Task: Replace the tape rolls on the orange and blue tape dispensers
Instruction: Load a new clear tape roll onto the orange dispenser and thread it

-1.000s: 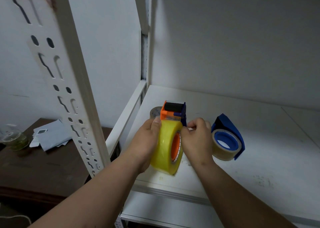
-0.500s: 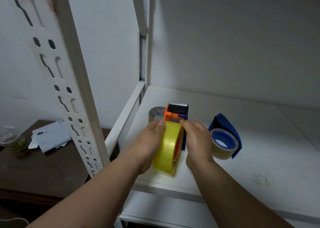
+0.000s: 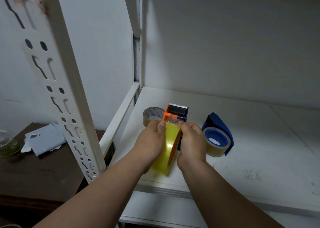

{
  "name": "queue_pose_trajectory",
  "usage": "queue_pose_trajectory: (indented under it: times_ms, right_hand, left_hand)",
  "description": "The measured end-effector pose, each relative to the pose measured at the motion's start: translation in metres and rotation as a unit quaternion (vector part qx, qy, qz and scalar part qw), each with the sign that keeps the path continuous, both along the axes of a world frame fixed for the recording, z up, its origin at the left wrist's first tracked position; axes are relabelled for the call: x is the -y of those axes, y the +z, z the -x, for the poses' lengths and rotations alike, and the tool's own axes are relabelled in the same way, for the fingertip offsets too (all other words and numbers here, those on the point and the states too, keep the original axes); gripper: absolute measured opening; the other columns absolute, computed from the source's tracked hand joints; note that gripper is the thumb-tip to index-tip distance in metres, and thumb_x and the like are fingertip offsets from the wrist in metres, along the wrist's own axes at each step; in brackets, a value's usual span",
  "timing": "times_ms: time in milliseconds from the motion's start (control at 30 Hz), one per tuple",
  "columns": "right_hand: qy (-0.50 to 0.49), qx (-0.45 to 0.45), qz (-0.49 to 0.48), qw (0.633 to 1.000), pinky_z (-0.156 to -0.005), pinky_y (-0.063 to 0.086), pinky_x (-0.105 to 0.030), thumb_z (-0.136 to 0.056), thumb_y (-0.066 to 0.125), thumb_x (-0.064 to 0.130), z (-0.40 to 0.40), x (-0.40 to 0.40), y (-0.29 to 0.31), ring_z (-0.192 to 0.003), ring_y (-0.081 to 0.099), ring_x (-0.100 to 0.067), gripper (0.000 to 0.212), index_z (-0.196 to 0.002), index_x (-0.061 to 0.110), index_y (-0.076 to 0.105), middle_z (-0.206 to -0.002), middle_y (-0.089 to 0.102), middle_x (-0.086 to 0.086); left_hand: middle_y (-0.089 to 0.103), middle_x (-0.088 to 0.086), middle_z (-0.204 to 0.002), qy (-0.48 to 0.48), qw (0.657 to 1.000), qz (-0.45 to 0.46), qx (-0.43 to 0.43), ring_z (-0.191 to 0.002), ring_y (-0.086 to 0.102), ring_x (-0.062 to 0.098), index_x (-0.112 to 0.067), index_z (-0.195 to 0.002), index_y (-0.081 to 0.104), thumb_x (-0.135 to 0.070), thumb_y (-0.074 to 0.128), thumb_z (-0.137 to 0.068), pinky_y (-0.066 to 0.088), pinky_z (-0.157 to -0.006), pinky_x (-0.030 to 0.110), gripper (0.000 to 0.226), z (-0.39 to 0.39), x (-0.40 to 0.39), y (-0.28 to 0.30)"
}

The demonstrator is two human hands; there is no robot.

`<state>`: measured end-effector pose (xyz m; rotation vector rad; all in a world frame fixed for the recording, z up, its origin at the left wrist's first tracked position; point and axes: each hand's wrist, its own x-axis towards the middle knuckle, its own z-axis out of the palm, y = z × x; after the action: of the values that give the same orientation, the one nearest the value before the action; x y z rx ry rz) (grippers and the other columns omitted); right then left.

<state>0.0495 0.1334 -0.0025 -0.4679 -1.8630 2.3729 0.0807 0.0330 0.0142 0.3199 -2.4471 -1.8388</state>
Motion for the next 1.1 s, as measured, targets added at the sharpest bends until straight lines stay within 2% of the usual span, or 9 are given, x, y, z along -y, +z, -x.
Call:
queue_pose_trajectory:
  times_ms: [100, 267, 433, 567, 667, 833, 900, 1033, 1100]
  right_hand:
    - [0.000, -0.038, -0.048, 0.998, -0.063, 0.047, -0.033, -0.085, 0.063, 0.025, -0.004, -0.004, -0.001, -0.073, 0.059, -0.019, 0.019, -0.066, 0.027, 0.064, -0.073, 0.064, 0.000]
    - [0.003, -0.079, -0.147, 0.986, -0.066, 0.048, -0.028, -0.079, 0.066, 0.027, -0.003, -0.009, 0.003, -0.078, 0.061, -0.016, 0.009, -0.070, 0.026, 0.066, -0.099, 0.063, -0.009]
    - [-0.023, -0.081, -0.179, 0.980, -0.071, 0.055, -0.042, -0.075, 0.073, 0.024, 0.000, -0.005, 0.007, -0.076, 0.063, -0.023, 0.013, -0.068, 0.018, 0.064, -0.093, 0.064, -0.011]
    - [-0.022, -0.119, -0.253, 0.960, -0.069, 0.052, -0.037, -0.079, 0.070, 0.022, 0.003, -0.003, 0.012, -0.071, 0.059, -0.016, 0.017, -0.065, 0.021, 0.060, -0.088, 0.062, -0.005]
    - [-0.028, -0.187, -0.338, 0.922, -0.076, 0.049, -0.038, -0.085, 0.065, 0.028, -0.001, -0.003, 0.014, -0.066, 0.055, -0.008, 0.022, -0.066, 0.028, 0.054, -0.080, 0.054, 0.010]
    - [-0.051, -0.244, -0.420, 0.873, -0.087, 0.041, -0.050, -0.091, 0.054, 0.028, -0.001, -0.011, 0.018, -0.072, 0.047, -0.006, 0.019, -0.074, 0.029, 0.046, -0.068, 0.052, 0.011]
    - [-0.042, -0.235, -0.407, 0.882, -0.084, 0.044, -0.054, -0.091, 0.054, 0.030, 0.000, -0.013, 0.023, -0.074, 0.049, -0.006, 0.019, -0.074, 0.030, 0.045, -0.068, 0.052, 0.012]
    - [0.009, -0.166, -0.345, 0.924, -0.080, 0.050, -0.053, -0.085, 0.060, 0.027, 0.004, -0.018, 0.037, -0.086, 0.061, -0.028, 0.014, -0.082, 0.035, 0.048, -0.065, 0.058, 0.010]
    - [0.061, -0.134, -0.339, 0.929, -0.086, 0.049, -0.052, -0.076, 0.067, 0.038, 0.007, -0.020, 0.044, -0.080, 0.062, -0.020, 0.018, -0.085, 0.033, 0.053, -0.061, 0.062, 0.014]
  left_hand:
    - [0.062, -0.001, -0.098, 0.005, 1.000, 0.023, 0.001, -0.092, 0.058, 0.016, -0.020, -0.119, 0.055, -0.041, 0.027, -0.104, 0.046, -0.077, 0.035, 0.038, 0.003, -0.004, 0.000]
    - [0.064, 0.006, -0.107, 0.005, 0.999, 0.047, 0.004, -0.096, 0.059, 0.021, -0.018, -0.121, 0.056, -0.042, 0.028, -0.104, 0.044, -0.077, 0.034, 0.040, 0.009, -0.005, 0.001]
    - [0.064, 0.008, -0.108, 0.010, 0.998, 0.068, 0.004, -0.098, 0.059, 0.025, -0.016, -0.120, 0.056, -0.040, 0.028, -0.104, 0.044, -0.080, 0.035, 0.040, 0.011, -0.008, 0.000]
    - [0.064, 0.008, -0.103, 0.026, 0.997, 0.071, 0.006, -0.094, 0.059, 0.024, -0.015, -0.116, 0.057, -0.040, 0.028, -0.104, 0.043, -0.077, 0.033, 0.040, 0.015, -0.007, -0.001]
    - [0.064, 0.007, -0.097, 0.033, 0.997, 0.077, 0.003, -0.090, 0.059, 0.023, -0.014, -0.110, 0.058, -0.042, 0.029, -0.103, 0.043, -0.073, 0.034, 0.041, 0.016, -0.006, -0.003]
    - [0.061, 0.001, -0.082, 0.043, 0.996, 0.077, 0.001, -0.076, 0.056, 0.013, -0.015, -0.101, 0.058, -0.049, 0.033, -0.101, 0.041, -0.061, 0.031, 0.042, 0.018, -0.005, -0.006]
    - [0.060, 0.001, -0.077, 0.048, 0.996, 0.071, 0.000, -0.071, 0.056, 0.013, -0.019, -0.090, 0.055, -0.051, 0.035, -0.099, 0.039, -0.056, 0.031, 0.039, 0.018, -0.005, -0.007]
    - [0.057, -0.001, -0.072, 0.049, 0.995, 0.085, 0.000, -0.066, 0.052, 0.012, -0.023, -0.079, 0.049, -0.052, 0.036, -0.099, 0.033, -0.052, 0.030, 0.038, 0.017, -0.007, -0.005]
    - [0.058, 0.000, -0.074, 0.046, 0.995, 0.088, 0.001, -0.067, 0.053, 0.012, -0.020, -0.083, 0.051, -0.052, 0.034, -0.100, 0.034, -0.053, 0.030, 0.040, 0.017, -0.008, -0.003]
